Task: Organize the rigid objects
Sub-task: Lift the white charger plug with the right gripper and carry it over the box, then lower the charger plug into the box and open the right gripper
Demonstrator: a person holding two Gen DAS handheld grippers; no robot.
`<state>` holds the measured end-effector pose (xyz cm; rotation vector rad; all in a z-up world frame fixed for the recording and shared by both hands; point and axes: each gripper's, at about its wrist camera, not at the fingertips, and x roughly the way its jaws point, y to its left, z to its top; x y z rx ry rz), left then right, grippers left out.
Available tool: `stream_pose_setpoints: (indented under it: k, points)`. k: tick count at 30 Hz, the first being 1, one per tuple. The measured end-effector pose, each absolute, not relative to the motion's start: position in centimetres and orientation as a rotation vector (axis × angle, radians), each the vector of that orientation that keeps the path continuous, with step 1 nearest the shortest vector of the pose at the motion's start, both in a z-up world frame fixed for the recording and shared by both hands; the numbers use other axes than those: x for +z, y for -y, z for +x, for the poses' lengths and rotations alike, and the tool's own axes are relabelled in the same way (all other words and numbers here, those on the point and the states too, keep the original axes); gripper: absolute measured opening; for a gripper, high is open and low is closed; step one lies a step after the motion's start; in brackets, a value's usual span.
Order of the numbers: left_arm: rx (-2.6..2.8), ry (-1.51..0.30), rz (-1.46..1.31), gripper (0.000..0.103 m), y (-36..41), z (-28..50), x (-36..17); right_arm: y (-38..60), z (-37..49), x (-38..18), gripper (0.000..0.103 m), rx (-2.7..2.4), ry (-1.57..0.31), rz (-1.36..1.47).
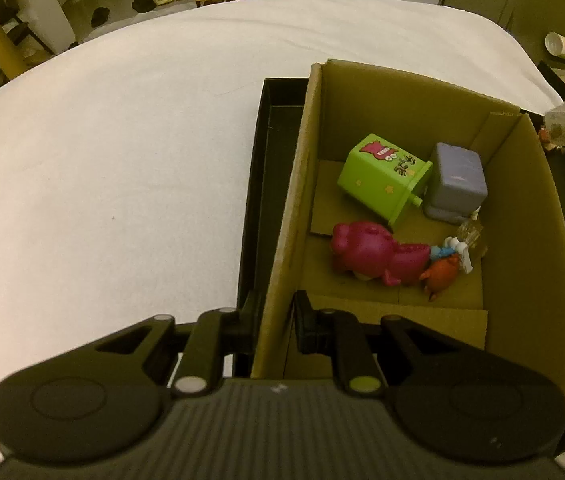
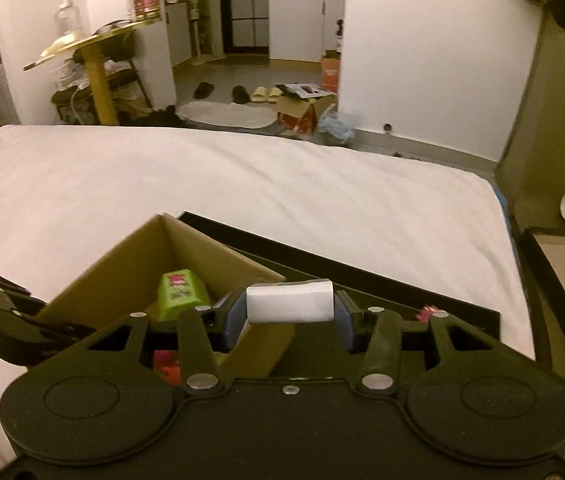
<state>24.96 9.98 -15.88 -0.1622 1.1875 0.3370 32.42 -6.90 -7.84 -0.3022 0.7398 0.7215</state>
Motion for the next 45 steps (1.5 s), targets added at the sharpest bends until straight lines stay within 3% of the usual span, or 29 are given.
stream_pose_setpoints:
  k: [36, 45]
  points:
    - [0.303, -1.166, -0.192, 0.015, -10.7, 24.4, -15.7, -3.5, 29.5, -12.3, 0.046, 0.949, -0.937, -0.68]
    - [0.298, -1.161, -0.194, 0.015, -10.8, 24.2, -15.7, -2.9, 30.0, -11.4, 0.049, 0.927, -0.93, -0.634]
